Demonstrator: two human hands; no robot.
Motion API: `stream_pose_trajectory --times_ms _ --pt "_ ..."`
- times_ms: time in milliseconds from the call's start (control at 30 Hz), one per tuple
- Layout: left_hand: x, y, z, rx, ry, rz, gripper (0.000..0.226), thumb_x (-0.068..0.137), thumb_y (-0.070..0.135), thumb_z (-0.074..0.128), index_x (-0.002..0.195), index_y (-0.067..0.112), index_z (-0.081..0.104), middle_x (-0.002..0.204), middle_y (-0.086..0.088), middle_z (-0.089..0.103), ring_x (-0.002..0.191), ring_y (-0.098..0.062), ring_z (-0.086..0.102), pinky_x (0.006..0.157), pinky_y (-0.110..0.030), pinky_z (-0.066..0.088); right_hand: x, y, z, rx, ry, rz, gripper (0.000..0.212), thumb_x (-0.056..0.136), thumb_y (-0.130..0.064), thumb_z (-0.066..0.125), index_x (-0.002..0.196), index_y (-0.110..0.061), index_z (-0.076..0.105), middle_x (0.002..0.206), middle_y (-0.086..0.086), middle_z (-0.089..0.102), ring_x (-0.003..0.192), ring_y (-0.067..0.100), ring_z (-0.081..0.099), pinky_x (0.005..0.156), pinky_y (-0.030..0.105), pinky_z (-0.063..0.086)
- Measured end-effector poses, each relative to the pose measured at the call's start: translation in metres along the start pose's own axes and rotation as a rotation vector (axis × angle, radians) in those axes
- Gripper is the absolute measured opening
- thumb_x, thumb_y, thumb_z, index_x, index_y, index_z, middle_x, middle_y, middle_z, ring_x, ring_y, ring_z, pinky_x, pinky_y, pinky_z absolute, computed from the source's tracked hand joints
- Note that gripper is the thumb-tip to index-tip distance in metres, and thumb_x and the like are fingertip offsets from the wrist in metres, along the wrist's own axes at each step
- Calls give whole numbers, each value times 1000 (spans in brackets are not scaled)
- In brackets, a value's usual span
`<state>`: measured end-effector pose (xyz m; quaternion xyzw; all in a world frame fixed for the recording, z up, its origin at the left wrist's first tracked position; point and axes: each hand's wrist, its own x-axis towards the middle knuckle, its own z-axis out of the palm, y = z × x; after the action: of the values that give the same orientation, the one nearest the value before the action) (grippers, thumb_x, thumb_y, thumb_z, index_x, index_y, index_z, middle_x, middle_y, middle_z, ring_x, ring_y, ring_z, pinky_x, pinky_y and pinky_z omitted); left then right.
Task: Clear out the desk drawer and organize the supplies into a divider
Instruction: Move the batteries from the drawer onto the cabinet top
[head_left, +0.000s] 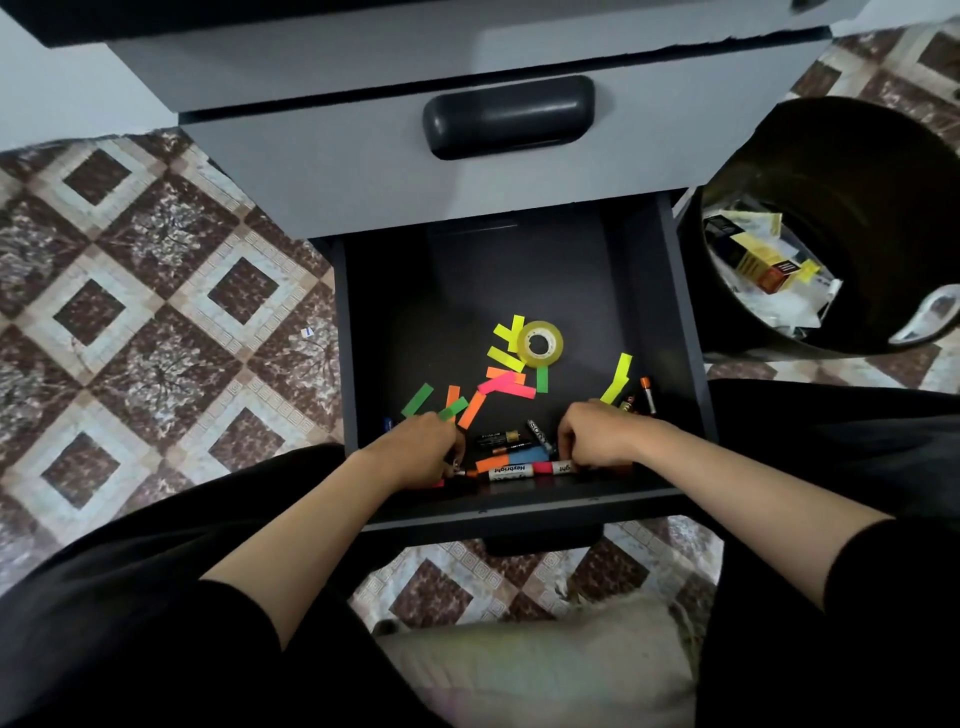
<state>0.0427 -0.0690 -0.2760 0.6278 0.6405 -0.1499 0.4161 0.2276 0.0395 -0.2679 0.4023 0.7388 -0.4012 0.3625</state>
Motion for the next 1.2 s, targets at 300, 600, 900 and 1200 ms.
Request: stream_pose_trajectory --times_ms 300,600,900,1200 --pt "3 3 8 -66 -39 -30 23 90 21 59 111 12 65 113 -7 63 106 -20 56 87 -28 42 2 0 -2 21 -28 -1 27 84 4 48 95 -7 69 98 13 68 78 23 64 70 31 52" --pt "7 11 7 -130 -93 -21 22 93 23 54 108 10 62 113 -8 60 106 -21 53 79 -23 36 6 0 -3 40 -40 40 26 83 5 48 97 1 69 98 19 68 73 22 60 69 35 53" --pt "-1 12 -11 -253 -32 -86 19 95 17 51 108 8 60 111 -9 60 94 -16 53 79 -24 39 -12 -10 -19 -28 -95 89 21 84 6 39 76 -3 56 65 6 48 50 14 40 41 21 29" --pt "-40 26 -47 -581 256 -90 12 93 17 56 83 16 63 74 5 58 71 -8 53 64 -18 40 -53 -24 -39 499 86 -99 7 83 -2 61 85 3 66 69 5 58 60 13 56 58 24 51"
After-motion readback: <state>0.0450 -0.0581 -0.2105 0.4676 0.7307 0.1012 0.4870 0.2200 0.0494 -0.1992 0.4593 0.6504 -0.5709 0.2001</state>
